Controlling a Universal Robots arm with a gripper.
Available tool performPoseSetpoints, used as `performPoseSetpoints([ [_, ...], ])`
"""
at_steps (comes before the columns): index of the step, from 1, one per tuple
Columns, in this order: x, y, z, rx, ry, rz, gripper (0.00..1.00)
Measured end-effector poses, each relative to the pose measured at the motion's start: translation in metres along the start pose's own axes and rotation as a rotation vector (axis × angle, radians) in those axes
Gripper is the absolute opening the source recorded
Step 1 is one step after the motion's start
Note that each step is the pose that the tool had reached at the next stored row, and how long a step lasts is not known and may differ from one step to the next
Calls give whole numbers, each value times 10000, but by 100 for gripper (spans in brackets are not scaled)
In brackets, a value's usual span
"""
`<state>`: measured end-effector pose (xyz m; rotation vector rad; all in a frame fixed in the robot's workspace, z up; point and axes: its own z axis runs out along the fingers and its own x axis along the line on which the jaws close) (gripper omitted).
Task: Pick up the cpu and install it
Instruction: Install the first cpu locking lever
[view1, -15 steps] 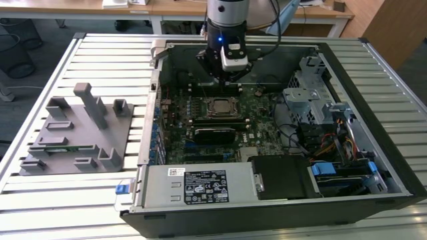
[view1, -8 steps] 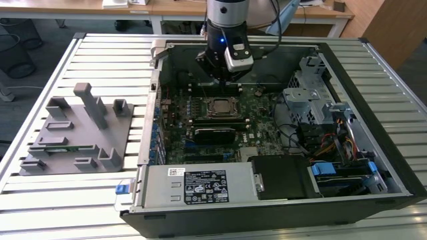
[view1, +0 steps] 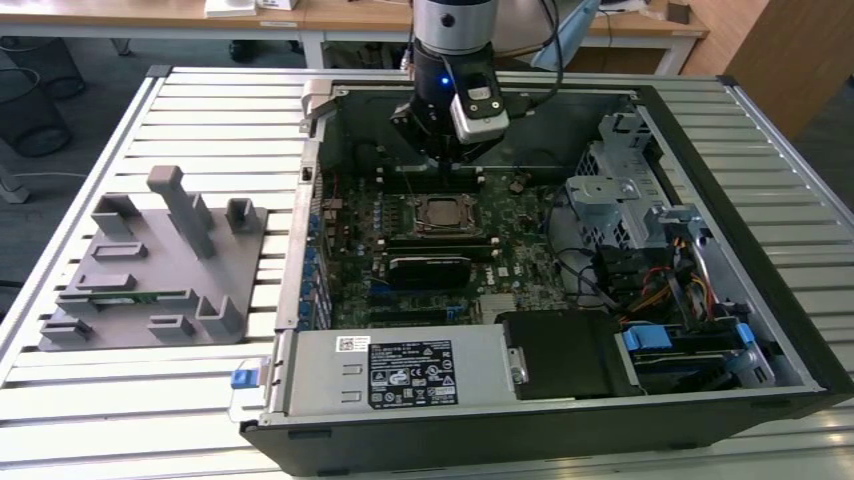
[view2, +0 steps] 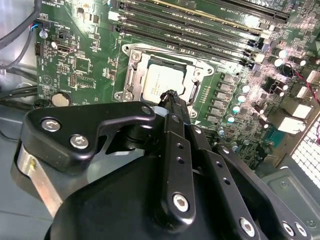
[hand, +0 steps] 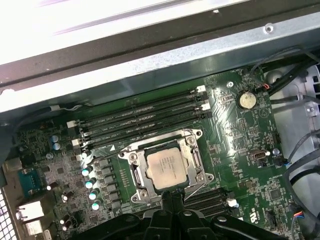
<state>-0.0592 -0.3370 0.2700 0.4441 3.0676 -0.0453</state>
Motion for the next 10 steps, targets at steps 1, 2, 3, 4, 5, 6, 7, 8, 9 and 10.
performPoseSetpoints([
  [1,0,0,0,0,0,0,11],
  [2,0,0,0,0,0,-1,11],
  [3,0,0,0,0,0,-2,11],
  [4,0,0,0,-2,-1,-36,11],
  [5,0,0,0,-7,-3,-152,11],
  [6,0,0,1,-16,-7,-336,11],
  [7,0,0,2,-24,-12,-526,11],
  [8,0,0,3,-31,-16,-696,11],
  [9,0,0,4,-40,-20,-879,11],
  [10,0,0,5,-48,-24,-1055,11],
])
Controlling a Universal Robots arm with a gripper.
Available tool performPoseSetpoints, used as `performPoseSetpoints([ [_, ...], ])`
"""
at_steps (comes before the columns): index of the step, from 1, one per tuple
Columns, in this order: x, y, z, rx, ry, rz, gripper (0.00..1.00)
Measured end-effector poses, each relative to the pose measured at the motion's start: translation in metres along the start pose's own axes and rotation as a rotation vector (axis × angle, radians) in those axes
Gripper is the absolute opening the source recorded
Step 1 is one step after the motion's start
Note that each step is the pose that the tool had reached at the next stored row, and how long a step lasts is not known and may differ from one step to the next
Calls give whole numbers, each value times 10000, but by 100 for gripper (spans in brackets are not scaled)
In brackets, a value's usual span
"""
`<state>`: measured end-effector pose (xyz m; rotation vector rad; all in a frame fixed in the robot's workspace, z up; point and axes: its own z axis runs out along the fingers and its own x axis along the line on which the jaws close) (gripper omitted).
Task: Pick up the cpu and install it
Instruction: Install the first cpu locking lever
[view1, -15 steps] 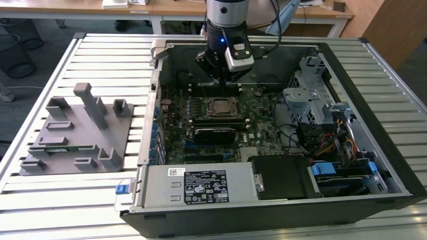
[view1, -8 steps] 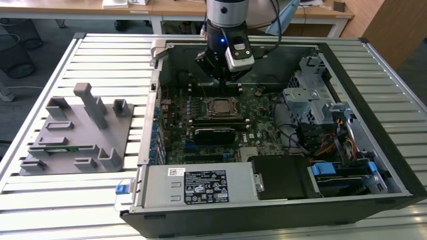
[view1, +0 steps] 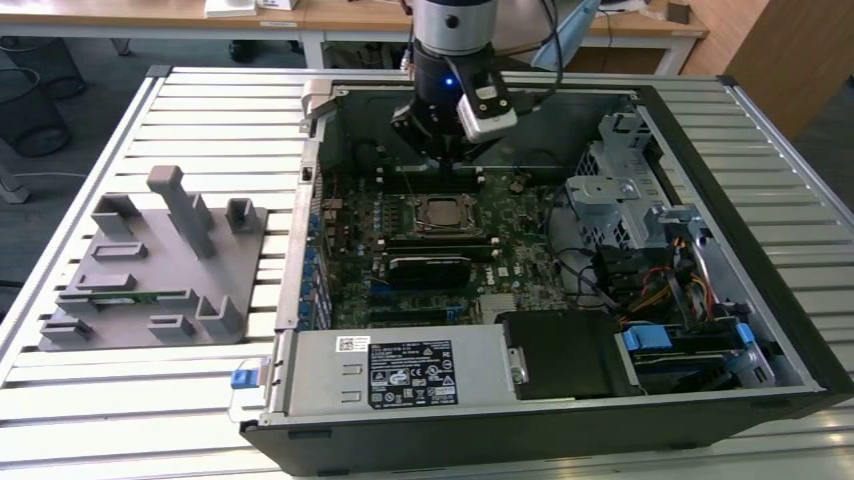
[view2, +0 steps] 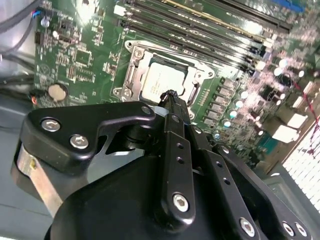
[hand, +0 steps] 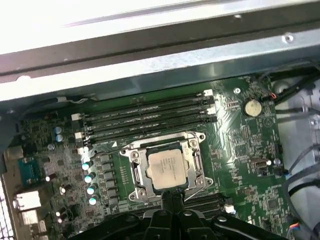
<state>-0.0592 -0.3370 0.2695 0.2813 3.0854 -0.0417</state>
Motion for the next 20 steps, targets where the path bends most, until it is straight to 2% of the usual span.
performPoseSetpoints([
  [5,6,-1,2,-36,-19,-814,11],
  [15,120,-22,-3,-39,-20,-873,11],
  [17,121,-22,-3,-47,-24,-1071,11],
  [20,122,-22,1,-74,-38,-1608,11],
])
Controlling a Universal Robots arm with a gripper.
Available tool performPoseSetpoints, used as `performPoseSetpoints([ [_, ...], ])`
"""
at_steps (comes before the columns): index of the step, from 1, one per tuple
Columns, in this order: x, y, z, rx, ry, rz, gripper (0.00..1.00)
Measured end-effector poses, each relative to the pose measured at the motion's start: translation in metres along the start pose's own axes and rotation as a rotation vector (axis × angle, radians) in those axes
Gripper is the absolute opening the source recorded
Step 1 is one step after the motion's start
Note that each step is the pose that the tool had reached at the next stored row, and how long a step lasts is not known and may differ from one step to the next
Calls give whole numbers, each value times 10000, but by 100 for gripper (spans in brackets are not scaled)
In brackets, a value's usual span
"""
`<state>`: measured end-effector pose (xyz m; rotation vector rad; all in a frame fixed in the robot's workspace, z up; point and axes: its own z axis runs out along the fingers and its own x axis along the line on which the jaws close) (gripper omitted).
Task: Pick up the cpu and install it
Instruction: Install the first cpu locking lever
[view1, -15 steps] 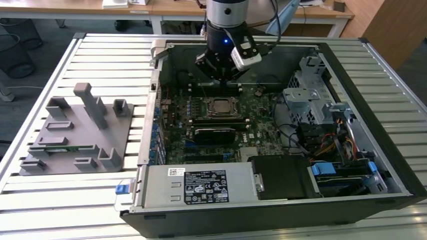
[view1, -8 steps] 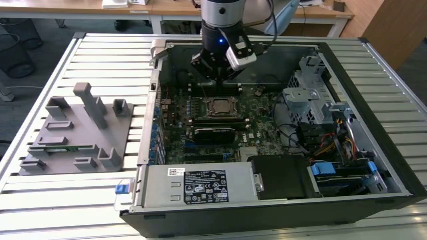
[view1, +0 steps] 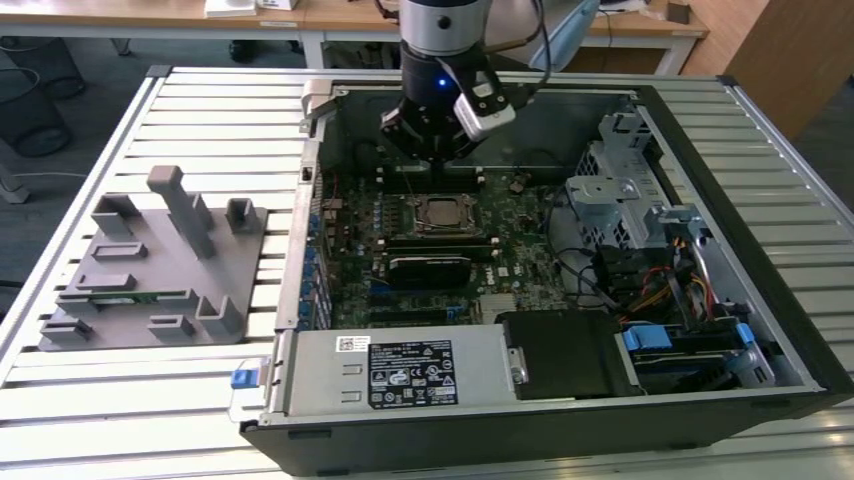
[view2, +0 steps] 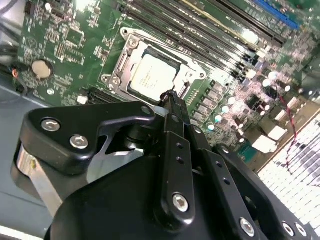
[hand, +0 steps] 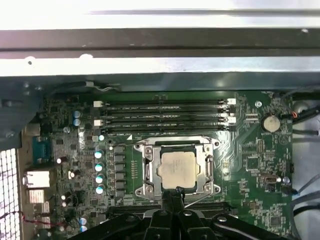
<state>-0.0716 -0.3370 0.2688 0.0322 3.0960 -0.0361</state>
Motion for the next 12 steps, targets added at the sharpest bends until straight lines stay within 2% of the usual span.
performPoseSetpoints([
  [2,10,-1,3,-11,-6,-247,11],
  [4,51,-2,2,-12,-5,-306,11],
  [9,209,-4,8,-14,-7,-345,11],
  [12,305,-5,37,-16,-8,-367,11],
])
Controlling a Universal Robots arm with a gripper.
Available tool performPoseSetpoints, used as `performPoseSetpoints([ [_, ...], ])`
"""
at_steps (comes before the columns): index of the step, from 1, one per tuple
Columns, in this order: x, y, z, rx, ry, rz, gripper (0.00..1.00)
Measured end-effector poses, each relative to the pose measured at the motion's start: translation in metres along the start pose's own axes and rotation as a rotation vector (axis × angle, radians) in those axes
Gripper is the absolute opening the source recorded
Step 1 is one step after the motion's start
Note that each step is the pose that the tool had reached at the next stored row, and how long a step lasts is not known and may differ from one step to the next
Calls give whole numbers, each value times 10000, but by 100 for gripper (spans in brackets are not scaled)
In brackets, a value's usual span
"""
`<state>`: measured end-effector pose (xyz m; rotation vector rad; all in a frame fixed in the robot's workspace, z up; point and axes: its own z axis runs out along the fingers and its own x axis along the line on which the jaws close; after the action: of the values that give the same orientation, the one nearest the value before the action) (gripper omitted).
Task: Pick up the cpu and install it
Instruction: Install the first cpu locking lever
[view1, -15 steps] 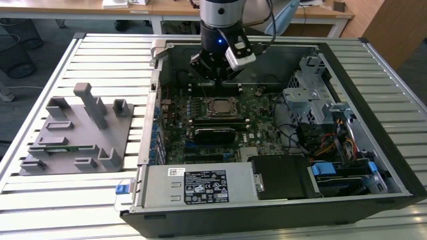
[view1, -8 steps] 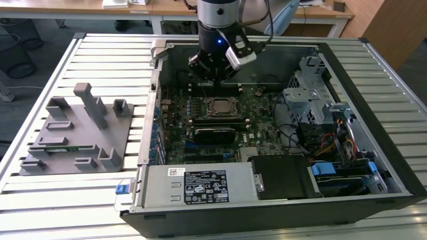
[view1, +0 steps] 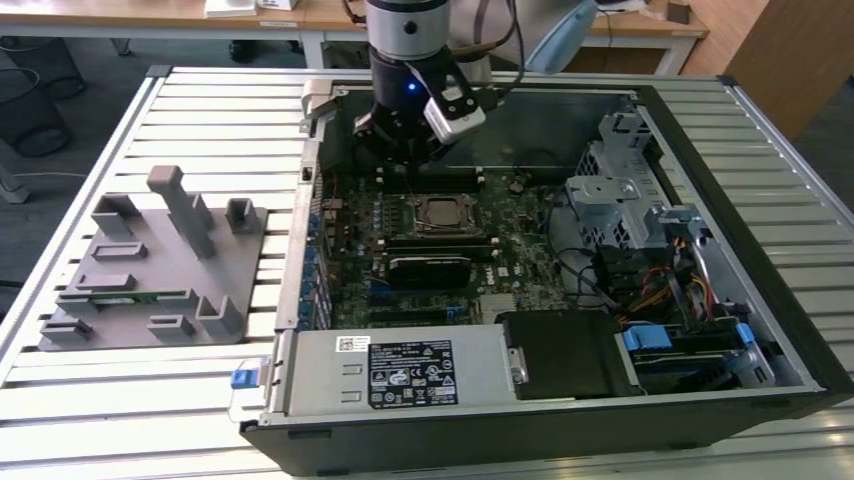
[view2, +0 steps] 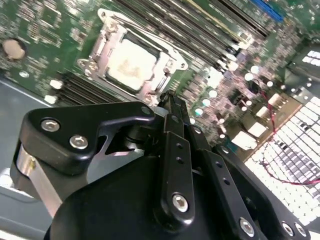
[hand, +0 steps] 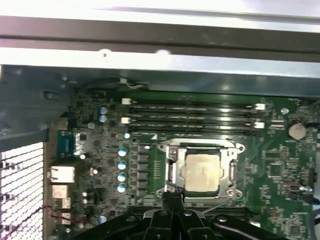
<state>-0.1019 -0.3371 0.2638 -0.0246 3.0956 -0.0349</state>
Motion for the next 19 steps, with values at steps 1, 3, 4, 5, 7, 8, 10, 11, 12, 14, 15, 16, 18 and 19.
performPoseSetpoints([
  [1,30,0,7,0,0,-10,11],
  [3,88,8,17,-1,-1,-19,11],
  [4,103,20,19,0,-1,-20,11],
  [5,113,31,22,0,0,-22,11],
  [7,128,52,29,-1,0,-23,11],
  [8,137,60,33,-4,-1,-23,11],
  [10,144,87,40,-2,1,-25,11],
  [11,150,99,45,-3,1,-26,11],
  [12,156,113,50,-4,-1,-28,11],
  [14,179,129,62,-8,-2,-31,11],
  [15,188,137,67,-6,-1,-31,11],
  [16,199,150,71,-6,0,-31,11],
  [18,213,184,79,-6,0,-33,11],
  [19,215,208,82,-6,0,-33,11],
])
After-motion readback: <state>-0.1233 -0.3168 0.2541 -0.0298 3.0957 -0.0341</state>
